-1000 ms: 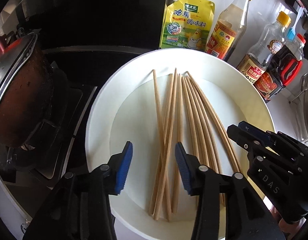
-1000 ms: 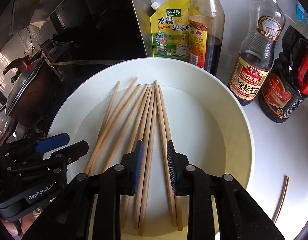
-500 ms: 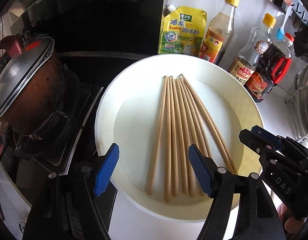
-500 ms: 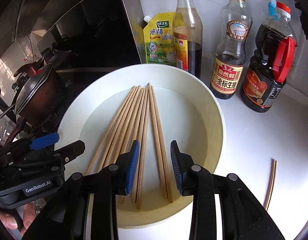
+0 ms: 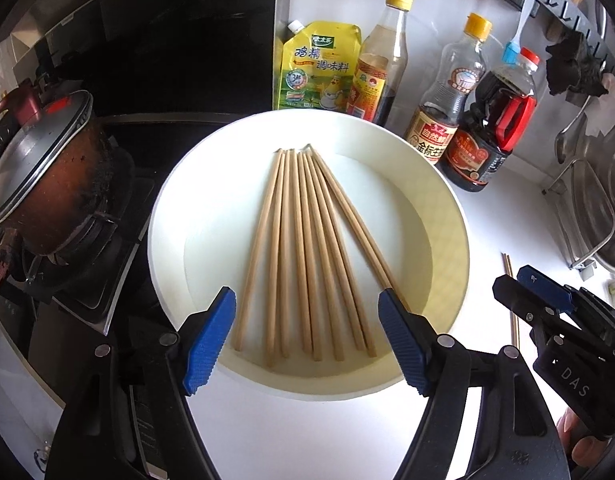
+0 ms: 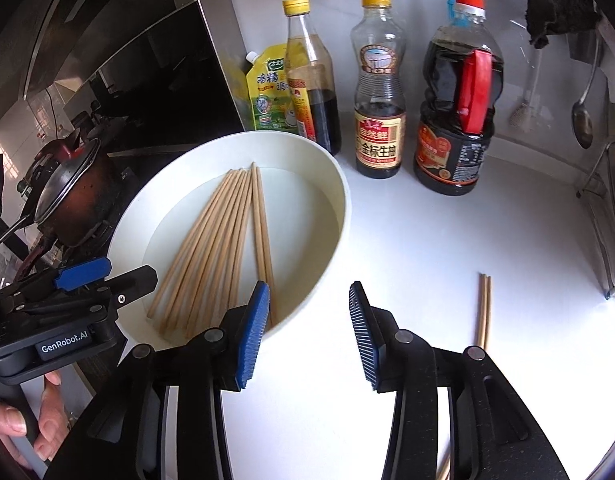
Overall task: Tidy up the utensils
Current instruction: 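Withdraw both open tools back toward the last two chopsticks, then lower both tools onto the last two chopsticks, separating them apart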
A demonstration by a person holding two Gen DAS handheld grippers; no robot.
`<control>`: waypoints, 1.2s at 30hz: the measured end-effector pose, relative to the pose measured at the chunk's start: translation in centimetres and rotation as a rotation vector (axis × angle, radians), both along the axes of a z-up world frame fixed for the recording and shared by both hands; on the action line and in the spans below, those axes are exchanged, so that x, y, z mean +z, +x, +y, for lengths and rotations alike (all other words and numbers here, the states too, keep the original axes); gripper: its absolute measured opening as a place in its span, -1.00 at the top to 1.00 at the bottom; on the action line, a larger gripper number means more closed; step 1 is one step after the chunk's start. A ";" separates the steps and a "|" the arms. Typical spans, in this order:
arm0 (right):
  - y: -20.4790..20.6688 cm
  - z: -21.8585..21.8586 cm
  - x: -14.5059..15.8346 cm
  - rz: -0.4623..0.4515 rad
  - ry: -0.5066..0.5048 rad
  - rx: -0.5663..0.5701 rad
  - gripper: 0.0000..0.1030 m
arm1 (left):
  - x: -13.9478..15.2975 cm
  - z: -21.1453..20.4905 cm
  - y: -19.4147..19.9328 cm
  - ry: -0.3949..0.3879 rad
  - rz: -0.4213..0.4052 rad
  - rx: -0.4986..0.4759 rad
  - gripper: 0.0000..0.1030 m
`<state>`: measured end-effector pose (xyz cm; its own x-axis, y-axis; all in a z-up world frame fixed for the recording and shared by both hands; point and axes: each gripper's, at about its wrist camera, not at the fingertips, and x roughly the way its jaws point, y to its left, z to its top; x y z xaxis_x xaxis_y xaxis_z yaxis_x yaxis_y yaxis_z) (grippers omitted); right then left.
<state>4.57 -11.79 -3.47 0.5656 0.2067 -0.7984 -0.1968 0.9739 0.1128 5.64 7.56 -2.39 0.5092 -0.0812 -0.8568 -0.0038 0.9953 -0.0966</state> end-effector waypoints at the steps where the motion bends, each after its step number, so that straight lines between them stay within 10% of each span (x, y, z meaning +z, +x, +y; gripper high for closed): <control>1: -0.3 -0.6 -0.1 0.002 0.002 -0.011 0.21 | 0.0 -0.5 -0.2 0.000 0.001 -0.006 -0.41; 36: -5.4 -15.7 -8.9 0.118 -0.123 -0.234 -0.04 | -3.1 -15.8 -4.0 0.048 0.029 -0.205 -0.75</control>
